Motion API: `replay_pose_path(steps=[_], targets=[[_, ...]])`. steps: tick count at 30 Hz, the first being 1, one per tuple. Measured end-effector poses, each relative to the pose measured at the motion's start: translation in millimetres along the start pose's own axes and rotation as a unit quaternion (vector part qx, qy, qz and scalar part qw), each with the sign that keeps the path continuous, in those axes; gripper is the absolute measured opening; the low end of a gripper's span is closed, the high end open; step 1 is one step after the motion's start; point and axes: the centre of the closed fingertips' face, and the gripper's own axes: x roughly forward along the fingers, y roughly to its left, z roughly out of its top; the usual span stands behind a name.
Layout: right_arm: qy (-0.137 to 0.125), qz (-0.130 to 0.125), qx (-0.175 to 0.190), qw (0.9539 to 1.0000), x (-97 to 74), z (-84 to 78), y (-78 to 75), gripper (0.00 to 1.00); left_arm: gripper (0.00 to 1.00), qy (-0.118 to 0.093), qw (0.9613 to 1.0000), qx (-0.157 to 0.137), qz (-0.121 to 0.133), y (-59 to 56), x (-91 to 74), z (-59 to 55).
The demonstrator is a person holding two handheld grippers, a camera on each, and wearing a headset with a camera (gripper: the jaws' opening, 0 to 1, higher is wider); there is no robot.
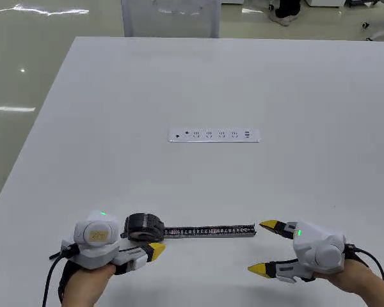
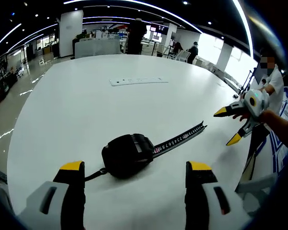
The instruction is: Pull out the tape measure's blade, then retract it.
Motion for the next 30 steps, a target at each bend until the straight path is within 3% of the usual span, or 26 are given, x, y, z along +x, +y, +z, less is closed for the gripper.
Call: replay_pose_path(steps=[6,10,16,30], targets=[[0.005,0.011,-0.006,0.9999,4.5,-2.4,-7.0,0.54,0.82,0.008,1.0,-0.005,0.003,0.3,6.6,-3.4],[0.009,0.023,-0.031,0.9992,8.1,-3.4,-10.2,0.51,0.82,0.011,0.9999,-0.003,0.002,-8.1,9.0,0.0],[0.014,0.043,-0.048,0.9978,12.2,-3.3,-14.1,0.48,0.8,0.011,0.9999,-0.008,0.009,2.7,16.5,-0.8],[0.033,0.066,-0.08,0.9941,22.5,-14.7,-30.3,0.4,0.78,0.005,0.9995,-0.02,0.026,11.9,31.1,1.2]])
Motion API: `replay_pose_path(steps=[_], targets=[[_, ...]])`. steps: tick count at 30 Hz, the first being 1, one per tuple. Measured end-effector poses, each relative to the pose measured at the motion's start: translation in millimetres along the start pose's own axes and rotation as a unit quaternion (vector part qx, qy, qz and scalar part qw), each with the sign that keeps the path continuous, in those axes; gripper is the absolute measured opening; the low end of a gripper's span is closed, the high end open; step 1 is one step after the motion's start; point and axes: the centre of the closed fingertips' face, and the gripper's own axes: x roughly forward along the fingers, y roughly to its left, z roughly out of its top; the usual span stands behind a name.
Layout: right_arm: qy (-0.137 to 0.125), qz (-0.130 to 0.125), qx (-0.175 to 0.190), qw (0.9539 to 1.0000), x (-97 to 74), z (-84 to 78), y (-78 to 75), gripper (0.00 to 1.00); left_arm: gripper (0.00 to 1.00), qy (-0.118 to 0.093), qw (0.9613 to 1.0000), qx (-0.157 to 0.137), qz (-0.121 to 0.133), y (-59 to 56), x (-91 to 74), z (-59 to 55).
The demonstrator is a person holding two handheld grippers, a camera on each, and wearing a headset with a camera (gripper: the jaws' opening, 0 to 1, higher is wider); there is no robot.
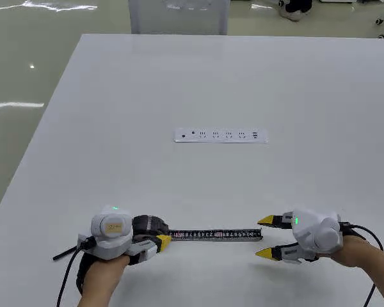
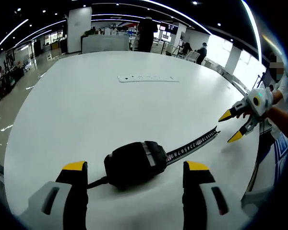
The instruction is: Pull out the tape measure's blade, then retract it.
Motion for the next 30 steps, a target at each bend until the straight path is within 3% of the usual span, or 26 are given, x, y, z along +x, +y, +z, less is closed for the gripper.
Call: replay_pose_path(steps=[8,30], targets=[[0.013,0.011,-0.003,0.9999,5.9,-8.9,-9.4,0.34,0.77,0.003,1.0,-0.002,0.003,-3.7,3.1,0.9],[0.053,0.052,-0.032,0.9967,21.9,-31.7,-14.2,0.2,0.75,0.008,0.9999,-0.012,0.006,6.1,17.9,-1.3]])
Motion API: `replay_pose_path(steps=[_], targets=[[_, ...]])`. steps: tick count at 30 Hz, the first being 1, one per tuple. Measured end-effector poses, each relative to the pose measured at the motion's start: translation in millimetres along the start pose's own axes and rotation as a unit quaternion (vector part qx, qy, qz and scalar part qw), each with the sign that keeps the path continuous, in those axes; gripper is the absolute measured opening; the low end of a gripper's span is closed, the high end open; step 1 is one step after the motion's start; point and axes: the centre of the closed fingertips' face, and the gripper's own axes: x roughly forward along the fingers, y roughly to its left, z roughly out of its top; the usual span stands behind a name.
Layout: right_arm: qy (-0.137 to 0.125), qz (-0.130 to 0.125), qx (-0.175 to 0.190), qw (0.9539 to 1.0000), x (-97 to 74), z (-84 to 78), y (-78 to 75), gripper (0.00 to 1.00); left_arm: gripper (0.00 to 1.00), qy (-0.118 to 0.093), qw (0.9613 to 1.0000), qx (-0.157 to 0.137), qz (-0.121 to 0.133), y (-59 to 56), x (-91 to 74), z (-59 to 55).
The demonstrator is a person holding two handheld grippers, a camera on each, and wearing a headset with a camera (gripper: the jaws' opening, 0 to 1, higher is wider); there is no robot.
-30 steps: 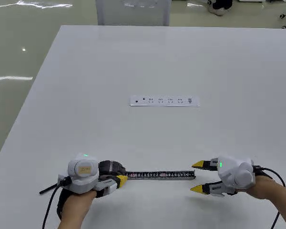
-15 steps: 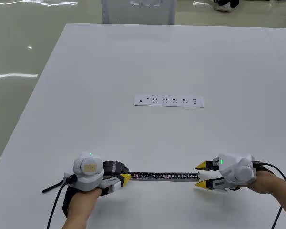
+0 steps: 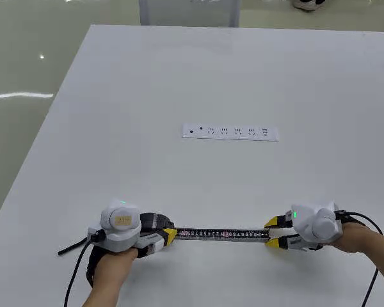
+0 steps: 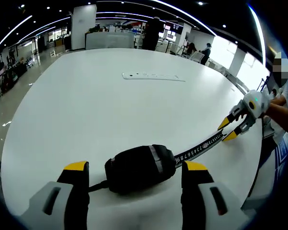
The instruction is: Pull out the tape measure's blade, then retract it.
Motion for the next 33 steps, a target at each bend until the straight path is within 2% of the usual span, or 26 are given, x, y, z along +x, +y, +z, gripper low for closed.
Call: replay_pose_path(steps=[14,19,24,28,33], targets=[[-0.009,0.02,0.007,0.9997,2.5,0.3,5.0,0.14,0.74,-0.007,0.9999,-0.009,0.003,-1.1,6.7,-2.9],[0.0,0.022,-0.004,0.9997,3.0,1.3,6.0,0.14,0.71,-0.009,0.9998,-0.012,0.01,-1.4,5.9,-1.6],[0.004,0.023,-0.009,0.9997,1.9,0.6,5.0,0.14,0.67,-0.013,0.9995,-0.025,0.015,-0.9,7.9,0.7],[0.005,0.023,-0.01,0.9997,1.7,0.6,5.0,0.14,0.66,-0.008,0.9985,-0.052,0.015,-5.9,10.2,-0.3],[0.005,0.021,-0.01,0.9997,1.5,0.6,4.1,0.14,0.67,-0.017,0.9982,-0.049,0.033,-5.0,13.4,0.7]])
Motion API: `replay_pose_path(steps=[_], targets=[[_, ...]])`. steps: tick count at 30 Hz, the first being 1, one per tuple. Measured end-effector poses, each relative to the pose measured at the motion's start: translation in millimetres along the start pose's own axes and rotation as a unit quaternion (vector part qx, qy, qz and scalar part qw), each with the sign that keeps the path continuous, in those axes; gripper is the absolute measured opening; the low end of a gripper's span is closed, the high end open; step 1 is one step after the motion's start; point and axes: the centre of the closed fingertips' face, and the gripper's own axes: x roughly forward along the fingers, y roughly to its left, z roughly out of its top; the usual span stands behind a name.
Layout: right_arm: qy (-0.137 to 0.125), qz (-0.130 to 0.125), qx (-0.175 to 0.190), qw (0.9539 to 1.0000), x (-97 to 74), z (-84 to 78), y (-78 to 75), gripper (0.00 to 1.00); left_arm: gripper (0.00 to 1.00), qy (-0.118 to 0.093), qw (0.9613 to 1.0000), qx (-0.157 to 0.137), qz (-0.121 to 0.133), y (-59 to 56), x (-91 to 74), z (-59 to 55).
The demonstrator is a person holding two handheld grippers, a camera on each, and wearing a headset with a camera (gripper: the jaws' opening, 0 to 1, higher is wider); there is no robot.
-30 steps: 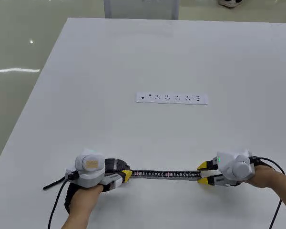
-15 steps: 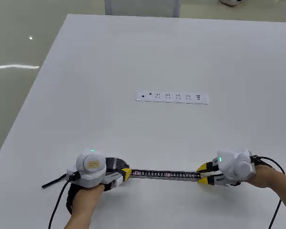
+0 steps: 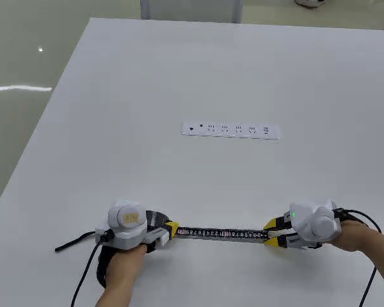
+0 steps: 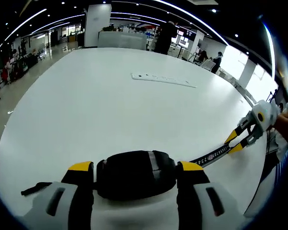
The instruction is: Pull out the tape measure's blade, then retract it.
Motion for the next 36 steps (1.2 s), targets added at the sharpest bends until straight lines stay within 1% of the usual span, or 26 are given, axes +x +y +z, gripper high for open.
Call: replay_pose_path(steps=[3,5,7,9,13,17,22,27,31,36], targets=[[0.0,-0.001,0.001,1.0,-0.4,0.1,-0.7,0.14,0.67,-0.004,1.0,-0.003,0.007,-2.1,2.0,0.6],[-0.002,-0.001,0.003,1.0,-0.8,-0.2,-1.0,0.14,0.66,0.0,0.9999,-0.009,0.008,-1.4,4.5,-0.9],[-0.002,-0.002,0.005,1.0,-1.0,-0.7,-1.4,0.14,0.66,-0.002,0.9998,-0.011,0.014,-1.2,4.4,-0.3],[-0.003,-0.002,0.005,1.0,-1.0,-0.6,-1.3,0.14,0.67,-0.001,0.9997,-0.011,0.021,-0.3,6.2,-2.1],[-0.003,-0.002,0.007,1.0,-1.1,-0.6,-1.3,0.14,0.67,0.001,0.9992,-0.013,0.037,-0.3,1.3,-3.3],[-0.001,-0.003,0.005,1.0,-1.8,-1.4,-2.3,0.14,0.66,0.008,0.9987,-0.013,0.048,-2.2,-1.0,-4.1],[0.0,-0.006,0.004,1.0,-2.8,-1.2,-3.6,0.14,0.65,0.006,0.9979,-0.012,0.063,-0.7,-2.6,-5.8],[0.001,-0.006,0.0,1.0,-3.6,-0.8,-3.9,0.14,0.64,0.008,0.9979,-0.005,0.065,0.0,-2.0,-5.9],[0.0,-0.006,-0.001,1.0,-4.6,0.0,-3.5,0.14,0.63,0.01,0.9981,0.002,0.06,2.5,0.8,-6.8],[0.002,-0.007,-0.005,1.0,-4.4,-0.4,-3.4,0.14,0.63,0.011,0.9981,0.004,0.06,2.2,0.1,-6.1]])
